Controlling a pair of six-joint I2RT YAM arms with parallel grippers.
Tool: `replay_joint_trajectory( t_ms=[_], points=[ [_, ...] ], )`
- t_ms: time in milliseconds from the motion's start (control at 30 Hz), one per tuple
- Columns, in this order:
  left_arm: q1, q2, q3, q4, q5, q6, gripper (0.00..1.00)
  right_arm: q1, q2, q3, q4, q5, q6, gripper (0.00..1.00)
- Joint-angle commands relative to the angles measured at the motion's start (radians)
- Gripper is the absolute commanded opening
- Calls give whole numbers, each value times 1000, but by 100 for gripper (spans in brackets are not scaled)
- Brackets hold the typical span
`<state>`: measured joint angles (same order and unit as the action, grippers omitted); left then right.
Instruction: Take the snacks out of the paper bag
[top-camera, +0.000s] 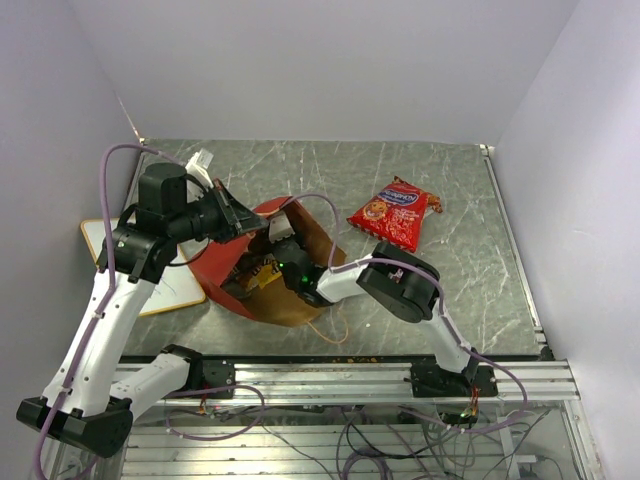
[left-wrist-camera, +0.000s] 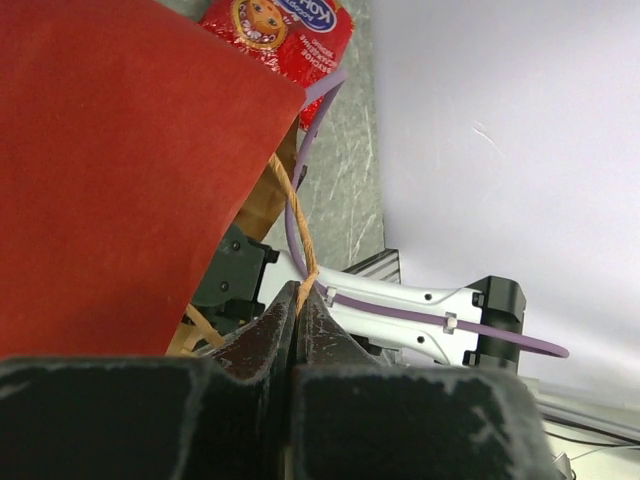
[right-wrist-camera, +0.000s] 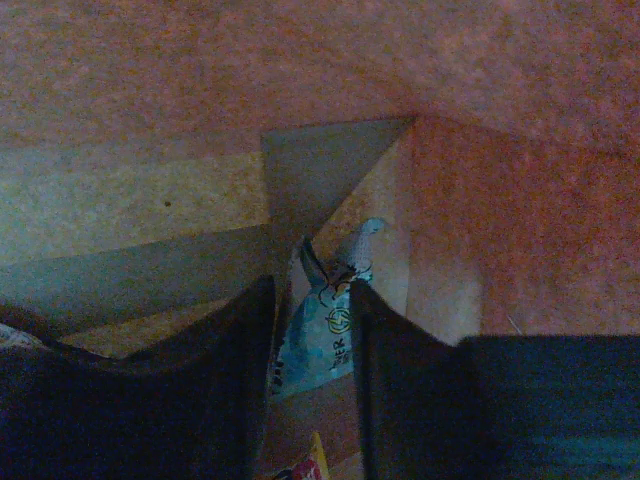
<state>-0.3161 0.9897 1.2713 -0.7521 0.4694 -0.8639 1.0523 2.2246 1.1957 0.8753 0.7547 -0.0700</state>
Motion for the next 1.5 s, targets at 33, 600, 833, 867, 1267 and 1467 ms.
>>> replay_joint_trajectory(
  t_ms=[33,600,833,867,1267,1467],
  points=[
    [0,-15,45,-73,-42,29,7,-12,-13,12,-62,-112,-56,21],
    [2,-2,39,-59,-70,40,7,37,-331,-285,22,-499,-62,0],
    [2,14,64,-46,-62,45,7,74,-469,-355,-22,-545,7,0],
    [2,15,66,-42,-61,47,7,81,-491,-365,-33,-551,16,0],
    [3,36,32,20,-62,50,7,121,-871,-485,-478,-654,102,0],
    [3,64,46,-25,-104,124,7,133,-1087,-464,-777,-667,101,0]
  ],
)
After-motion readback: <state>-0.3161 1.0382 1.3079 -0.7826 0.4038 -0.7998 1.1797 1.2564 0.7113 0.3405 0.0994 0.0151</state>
